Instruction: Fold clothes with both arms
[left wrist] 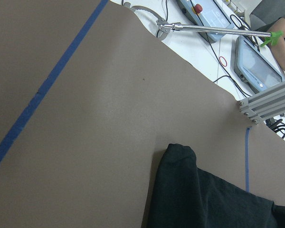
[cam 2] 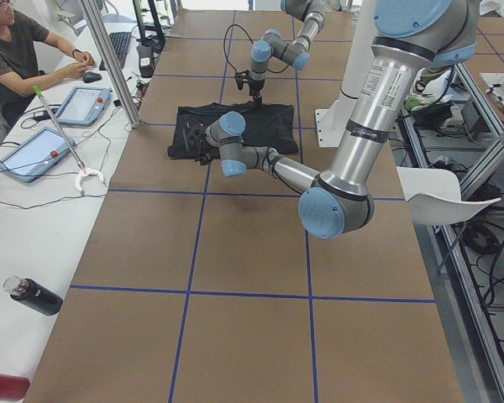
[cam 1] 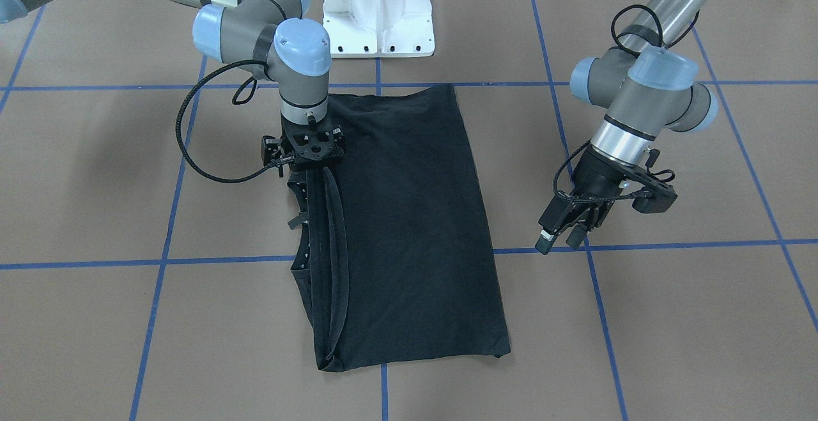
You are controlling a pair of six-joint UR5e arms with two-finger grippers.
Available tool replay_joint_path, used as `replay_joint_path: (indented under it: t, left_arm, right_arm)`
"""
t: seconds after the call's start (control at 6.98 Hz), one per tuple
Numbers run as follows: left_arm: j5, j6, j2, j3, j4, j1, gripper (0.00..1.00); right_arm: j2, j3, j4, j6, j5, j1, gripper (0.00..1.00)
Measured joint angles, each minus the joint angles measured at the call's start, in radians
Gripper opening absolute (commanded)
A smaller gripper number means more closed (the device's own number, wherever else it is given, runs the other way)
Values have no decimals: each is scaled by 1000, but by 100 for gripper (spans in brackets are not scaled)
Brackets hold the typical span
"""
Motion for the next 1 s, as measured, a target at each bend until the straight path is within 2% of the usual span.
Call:
replay_joint_path:
  t: [1.0]
  left_arm:
    - [2, 0, -1, 8, -1, 16, 100]
  right_arm:
    - [7, -30, 5, 1, 8, 39, 100]
